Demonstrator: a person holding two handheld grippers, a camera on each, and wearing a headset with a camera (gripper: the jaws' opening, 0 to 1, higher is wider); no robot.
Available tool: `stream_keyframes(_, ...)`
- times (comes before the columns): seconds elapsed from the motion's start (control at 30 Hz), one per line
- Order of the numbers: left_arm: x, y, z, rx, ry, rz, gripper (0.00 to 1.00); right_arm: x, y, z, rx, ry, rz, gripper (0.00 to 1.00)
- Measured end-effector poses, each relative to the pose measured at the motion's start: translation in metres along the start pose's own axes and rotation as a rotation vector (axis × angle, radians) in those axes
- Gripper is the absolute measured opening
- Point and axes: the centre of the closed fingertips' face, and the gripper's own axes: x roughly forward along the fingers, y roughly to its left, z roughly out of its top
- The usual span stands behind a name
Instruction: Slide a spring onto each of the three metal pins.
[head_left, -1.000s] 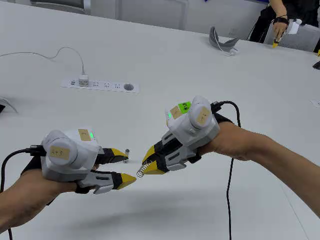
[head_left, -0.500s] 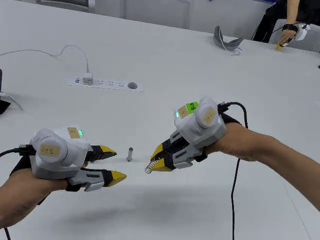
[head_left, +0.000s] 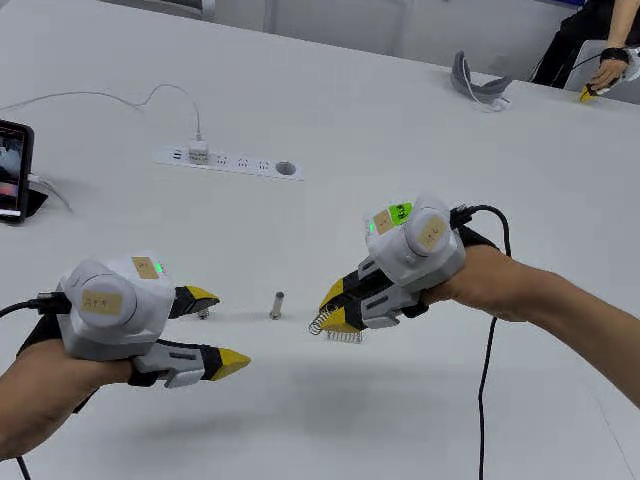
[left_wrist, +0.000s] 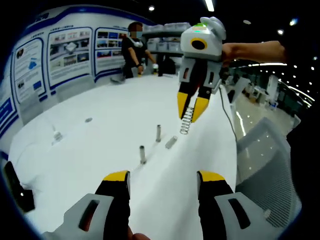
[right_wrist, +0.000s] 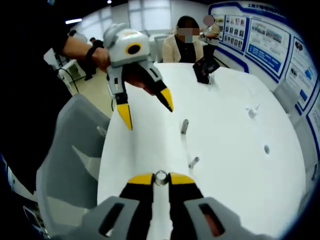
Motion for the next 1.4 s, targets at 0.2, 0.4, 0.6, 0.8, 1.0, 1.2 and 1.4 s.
stream_keyframes(0.2,-0.009,0.008,-0.007,-0.028,0.002,0.037,0.59,0.004,-0.016,-0.002,0.009,0.006,-0.024,0.12)
stream_keyframes(0.4,-0.017,0.012,-0.015,-0.060,0.007,0.065,0.62,0.009,-0.031,-0.002,0.009,0.016,-0.038,0.12)
stream_keyframes(0.6,-0.024,0.015,-0.022,-0.077,0.010,0.081,0.66,0.013,-0.046,-0.002,0.010,0.022,-0.049,0.12)
stream_keyframes(0.8,-0.032,0.021,-0.028,-0.102,0.016,0.109,0.70,0.019,-0.060,-0.002,0.013,0.029,-0.063,0.12)
stream_keyframes(1.0,-0.039,0.022,-0.035,-0.109,0.027,0.120,0.72,0.027,-0.069,-0.001,0.008,0.037,-0.062,0.12)
stream_keyframes(1.2,-0.045,0.025,-0.040,-0.124,0.033,0.135,0.72,0.037,-0.072,0.001,-0.005,0.044,-0.050,0.12)
stream_keyframes(1.4,-0.050,0.027,-0.043,-0.136,0.033,0.148,0.73,0.046,-0.074,0.003,-0.018,0.047,-0.037,0.12)
